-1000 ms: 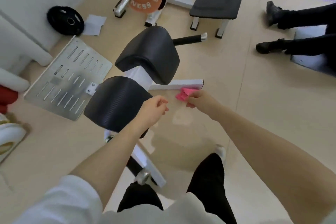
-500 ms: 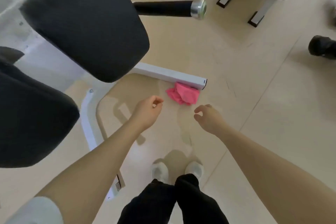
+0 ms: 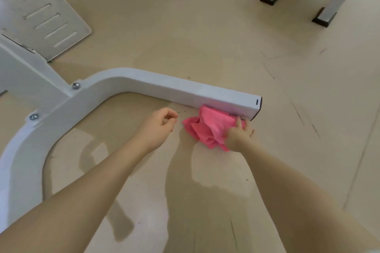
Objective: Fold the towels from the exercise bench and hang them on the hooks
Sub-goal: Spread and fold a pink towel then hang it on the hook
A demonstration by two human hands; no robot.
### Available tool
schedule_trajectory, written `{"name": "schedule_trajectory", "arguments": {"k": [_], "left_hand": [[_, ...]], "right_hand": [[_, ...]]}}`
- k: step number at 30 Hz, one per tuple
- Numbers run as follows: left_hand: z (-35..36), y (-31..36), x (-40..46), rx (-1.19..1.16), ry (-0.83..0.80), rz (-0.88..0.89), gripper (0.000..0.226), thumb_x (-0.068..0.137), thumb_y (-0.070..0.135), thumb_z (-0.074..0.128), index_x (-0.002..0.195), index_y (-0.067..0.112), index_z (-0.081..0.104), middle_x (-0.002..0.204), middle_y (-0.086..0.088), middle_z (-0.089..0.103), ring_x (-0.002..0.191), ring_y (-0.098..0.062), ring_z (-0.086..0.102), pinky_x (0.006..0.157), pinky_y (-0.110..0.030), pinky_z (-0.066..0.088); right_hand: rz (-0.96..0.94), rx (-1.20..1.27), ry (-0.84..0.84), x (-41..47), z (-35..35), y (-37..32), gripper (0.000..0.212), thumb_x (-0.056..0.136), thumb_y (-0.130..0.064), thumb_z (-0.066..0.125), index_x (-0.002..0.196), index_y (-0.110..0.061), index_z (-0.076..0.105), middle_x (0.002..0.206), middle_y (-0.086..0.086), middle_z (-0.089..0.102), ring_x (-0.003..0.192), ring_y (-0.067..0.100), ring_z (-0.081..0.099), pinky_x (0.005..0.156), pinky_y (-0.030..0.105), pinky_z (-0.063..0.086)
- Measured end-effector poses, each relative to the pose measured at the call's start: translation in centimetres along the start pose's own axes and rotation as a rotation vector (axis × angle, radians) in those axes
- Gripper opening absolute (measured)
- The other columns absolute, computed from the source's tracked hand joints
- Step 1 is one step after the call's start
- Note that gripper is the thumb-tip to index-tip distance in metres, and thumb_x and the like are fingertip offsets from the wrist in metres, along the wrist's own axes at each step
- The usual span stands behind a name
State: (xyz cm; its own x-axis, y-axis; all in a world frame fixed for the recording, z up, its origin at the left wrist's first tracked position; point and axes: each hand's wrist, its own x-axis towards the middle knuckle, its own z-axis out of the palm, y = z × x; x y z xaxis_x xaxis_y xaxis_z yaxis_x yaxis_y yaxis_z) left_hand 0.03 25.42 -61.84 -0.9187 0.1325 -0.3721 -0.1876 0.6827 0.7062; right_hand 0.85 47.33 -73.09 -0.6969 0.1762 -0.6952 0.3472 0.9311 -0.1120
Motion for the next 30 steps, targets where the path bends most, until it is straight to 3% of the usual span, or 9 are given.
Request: {"name": "schedule_trajectory", "arguments": {"k": [2,4,6,7,11,14,19,24,30], "left_hand": [[0.1,0.2,0.2,-0.075,0.012,-0.001,0.019,0.093,0.009,0.045,0.088,0.023,0.056,0.084,0.003,0.061,0.071,-0.014,0.057,0.062,-0.022,0.042],[-0.3,1.3,-1.1,-0.103,-0.007,-0.03,0.024,0.092,0.006,0.044,0.083,0.025,0.055,0.081,0.006,0.06,0.066,-0.01,0.054,0.062,-0.021,0.042],[-1.1,3.6,-3.7,-0.094,-0.059,-0.056,0.021,0.092,0.005,0.044,0.086,0.021,0.055,0.08,0.005,0.059,0.065,-0.009,0.053,0.063,-0.022,0.042],[-1.7,5.3,-5.2,-0.085,-0.082,-0.056,0.019,0.092,0.005,0.044,0.088,0.019,0.055,0.081,0.003,0.059,0.066,-0.01,0.054,0.063,-0.021,0.042],[-5.9,15.3,-11.4,-0.071,-0.128,-0.028,0.016,0.093,0.008,0.045,0.101,0.016,0.056,0.088,0.002,0.06,0.074,-0.012,0.056,0.059,-0.009,0.039],[-11.0,24.0,-16.2,-0.12,-0.133,0.038,0.014,0.093,0.01,0.046,0.102,0.018,0.053,0.094,0.002,0.058,0.074,-0.009,0.054,0.069,-0.016,0.043],[-20.6,35.6,-24.5,-0.008,-0.132,0.144,0.032,0.089,0.012,0.052,0.121,0.016,0.053,0.119,0.0,0.05,0.102,-0.012,0.052,0.084,-0.019,0.039],[-26.7,42.2,-30.7,-0.072,-0.047,0.115,0.047,0.082,0.005,0.053,0.125,0.022,0.046,0.11,0.007,0.055,0.1,-0.009,0.053,0.068,-0.008,0.04],[-30.4,44.9,-34.2,0.117,0.101,0.096,0.022,0.086,0.025,0.06,0.106,0.02,0.054,0.089,0.004,0.06,0.078,-0.012,0.054,0.061,-0.019,0.04]], "right_hand": [[0.019,0.076,-0.069,0.3,0.3,0.5,0.05,0.095,-0.03,0.043,0.141,-0.012,0.037,0.153,0.015,0.022,0.143,0.038,0.012,0.113,0.057,0.011],[-0.06,0.192,0.045,-1.6,-0.2,0.6,0.031,0.092,-0.019,0.044,0.117,-0.014,0.061,0.124,0.016,0.054,0.122,0.034,0.043,0.105,0.047,0.032],[-0.207,0.396,0.251,-6.2,-2.8,0.1,0.022,0.087,-0.009,0.047,0.083,-0.015,0.068,0.088,0.011,0.059,0.088,0.027,0.052,0.077,0.03,0.038],[-0.255,0.514,0.297,-8.6,-5.1,0.0,0.022,0.086,-0.005,0.05,0.082,-0.011,0.071,0.08,0.008,0.057,0.079,0.023,0.05,0.067,0.027,0.035],[-0.336,0.742,0.211,-19.5,-15.8,0.5,0.026,0.085,0.003,0.048,0.094,-0.005,0.072,0.083,0.002,0.061,0.074,0.012,0.054,0.065,0.02,0.04],[-0.441,0.7,0.15,-28.5,-23.9,-0.2,0.033,0.076,0.014,0.044,0.084,-0.003,0.071,0.07,-0.003,0.059,0.074,0.013,0.053,0.066,0.018,0.04],[-0.607,0.64,-0.005,-43.5,-36.0,-4.3,0.035,0.074,0.015,0.042,0.07,-0.011,0.065,0.062,-0.017,0.058,0.061,-0.005,0.053,0.059,0.003,0.037],[-0.758,0.556,-0.075,-53.2,-43.9,-7.0,0.034,0.075,0.017,0.039,0.074,-0.005,0.064,0.068,-0.006,0.055,0.065,0.0,0.049,0.057,0.001,0.038],[-0.803,0.584,0.055,-57.0,-47.8,-7.4,0.029,0.083,0.013,0.042,0.101,0.0,0.061,0.079,-0.011,0.052,0.072,0.0,0.049,0.065,0.006,0.041]]}}
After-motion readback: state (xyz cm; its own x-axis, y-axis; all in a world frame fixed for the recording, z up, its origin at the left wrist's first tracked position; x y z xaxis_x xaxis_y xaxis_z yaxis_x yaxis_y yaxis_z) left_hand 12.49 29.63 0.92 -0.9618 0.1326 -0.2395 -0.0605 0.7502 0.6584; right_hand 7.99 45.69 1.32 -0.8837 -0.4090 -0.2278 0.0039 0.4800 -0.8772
